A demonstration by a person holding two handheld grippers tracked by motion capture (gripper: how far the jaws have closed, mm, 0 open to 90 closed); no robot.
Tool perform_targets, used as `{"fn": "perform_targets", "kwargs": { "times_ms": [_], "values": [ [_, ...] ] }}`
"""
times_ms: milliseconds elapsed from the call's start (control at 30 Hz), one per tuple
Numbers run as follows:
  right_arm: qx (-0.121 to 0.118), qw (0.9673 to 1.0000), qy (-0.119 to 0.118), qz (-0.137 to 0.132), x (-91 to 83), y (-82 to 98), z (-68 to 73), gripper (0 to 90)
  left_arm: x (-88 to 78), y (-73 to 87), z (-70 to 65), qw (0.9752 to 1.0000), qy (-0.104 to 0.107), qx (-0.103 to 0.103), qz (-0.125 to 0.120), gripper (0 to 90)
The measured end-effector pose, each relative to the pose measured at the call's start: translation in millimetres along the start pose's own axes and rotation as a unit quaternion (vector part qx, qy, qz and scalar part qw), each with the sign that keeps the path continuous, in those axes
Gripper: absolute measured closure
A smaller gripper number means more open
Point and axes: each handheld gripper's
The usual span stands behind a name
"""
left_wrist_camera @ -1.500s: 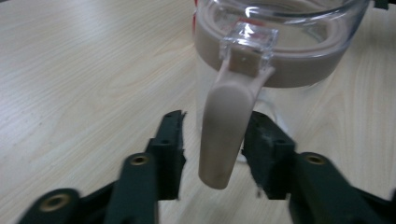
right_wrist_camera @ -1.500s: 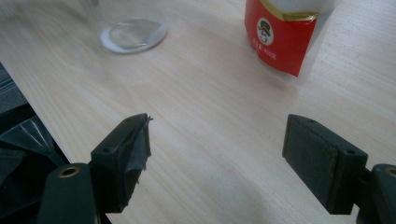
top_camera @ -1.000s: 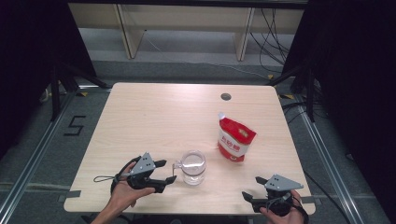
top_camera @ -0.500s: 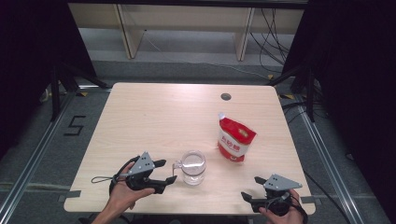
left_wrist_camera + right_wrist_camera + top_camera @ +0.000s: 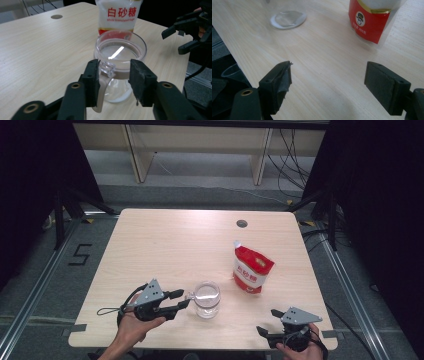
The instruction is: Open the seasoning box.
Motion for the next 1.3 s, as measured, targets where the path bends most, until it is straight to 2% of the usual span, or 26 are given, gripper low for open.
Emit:
{"fn": "perform_targets", "kwargs": {
  "times_ms": [67,100,133,200,267,333,367,400,433,500,533,600,633,667,700,733,833,900,933,967,1000,1033,1100,1200,1233,1300],
  "values": [
    [0.007,1.0000,0.004,-0.005,1.0,-1.0,1.4,21.3,1.5,-3.0,1.0,1.0000,0.004,-0.001,-0.001,67.2],
    [0.005,0.9999,-0.004,-0.008,2.0,-1.0,0.7,21.4,1.9,-5.1,1.9,1.0000,0.005,0.003,-0.003,69.5],
    [0.018,0.9998,-0.006,-0.008,2.8,-0.8,3.0,21.6,1.7,-7.3,1.8,1.0000,0.002,0.001,-0.002,71.3],
    [0.008,0.9999,0.005,-0.008,2.8,-0.8,0.1,22.2,3.1,-10.5,3.1,1.0000,0.000,0.008,-0.005,78.1],
    [0.011,0.9999,-0.002,-0.005,3.4,-1.1,-0.1,22.9,6.2,-11.7,3.4,0.9999,0.000,0.012,-0.002,81.8],
    [0.012,0.9999,-0.003,-0.006,3.4,-1.1,0.1,23.0,9.3,-10.7,1.6,1.0000,-0.005,0.003,0.004,83.1],
    [0.012,0.9999,-0.002,-0.006,3.5,-1.2,0.1,23.0,10.7,-10.2,2.2,0.9999,-0.006,0.010,0.004,83.8],
    [0.024,0.9997,-0.002,-0.006,3.4,-1.2,2.5,23.0,11.4,-9.5,2.5,0.9999,-0.007,0.007,0.006,84.2],
    [0.012,0.9999,-0.002,-0.007,3.6,-1.4,0.7,23.1,12.9,-8.8,2.8,1.0000,-0.002,0.003,0.003,84.6],
    [0.011,0.9999,-0.003,-0.008,3.9,-1.7,0.5,23.2,13.9,-7.5,0.9,0.9999,-0.003,-0.003,0.010,84.9],
    [0.010,0.9999,-0.001,-0.010,3.9,-1.9,0.5,23.2,14.0,-7.6,1.1,0.9999,-0.006,0.009,0.010,84.9],
    [0.000,0.9999,0.003,-0.011,3.7,-2.5,-0.1,23.3,15.9,-6.2,-0.4,1.0000,-0.002,-0.001,0.010,84.5],
    [0.002,0.9999,-0.006,-0.012,4.6,-2.7,-0.3,23.6,16.0,-6.0,0.0,0.9998,-0.008,0.011,0.011,84.4],
    [-0.002,0.9999,0.003,-0.012,3.6,-3.0,0.2,24.0,17.1,-4.8,0.0,0.9999,-0.007,0.011,0.008,84.2],
    [0.003,0.9999,-0.004,-0.011,3.9,-3.2,0.6,24.8,17.3,-4.0,-0.2,1.0000,-0.005,0.002,0.008,84.2],
    [0.008,0.9999,0.003,-0.013,3.5,-3.3,1.8,26.7,17.2,-3.6,0.1,1.0000,-0.005,0.001,0.007,84.2],
    [0.001,0.9998,0.005,-0.022,3.6,-4.5,0.6,27.1,16.6,-2.5,2.1,0.9998,-0.009,0.015,0.002,84.2],
    [0.005,0.9996,0.006,-0.029,4.2,-5.4,1.1,27.1,16.9,-0.6,2.5,1.0000,-0.007,0.002,-0.003,84.1],
    [0.006,0.9995,-0.003,-0.032,5.2,-5.9,0.6,27.3,16.8,-0.5,2.3,1.0000,-0.007,-0.001,-0.002,84.0],
    [0.004,0.9995,-0.005,-0.030,5.7,-6.7,1.0,28.6,16.9,-0.4,1.8,1.0000,-0.006,-0.006,0.000,84.1],
    [0.003,0.9994,-0.014,-0.030,7.0,-7.6,0.9,30.6,17.0,-0.8,2.7,1.0000,-0.006,0.004,-0.003,84.1],
    [0.002,0.9995,-0.010,-0.030,7.2,-8.5,1.9,32.9,16.9,-0.7,2.6,1.0000,-0.006,0.003,-0.003,84.1],
    [-0.003,0.9992,-0.017,-0.037,7.8,-11.3,2.6,43.1,16.9,-0.4,2.5,1.0000,-0.006,0.000,-0.002,84.2],
    [-0.013,0.9980,-0.028,-0.055,11.2,-17.9,6.9,51.5,17.1,0.0,1.8,0.9999,-0.008,-0.006,-0.003,84.5],
    [-0.031,0.9974,-0.033,-0.056,13.9,-20.6,6.6,53.5,17.0,-0.1,2.1,1.0000,-0.009,-0.002,-0.003,84.5],
    [-0.033,0.9975,-0.026,-0.057,17.6,-24.6,11.4,57.6,17.0,0.0,2.2,0.9999,-0.009,0.005,-0.006,84.6]
  ]
}}
Point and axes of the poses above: each handheld gripper's, and its own axes: x roughly forward along the jaws, y roughly out of its underside, z roughly to its left, and after that the axes turned 15 degrees about -y, right-handed
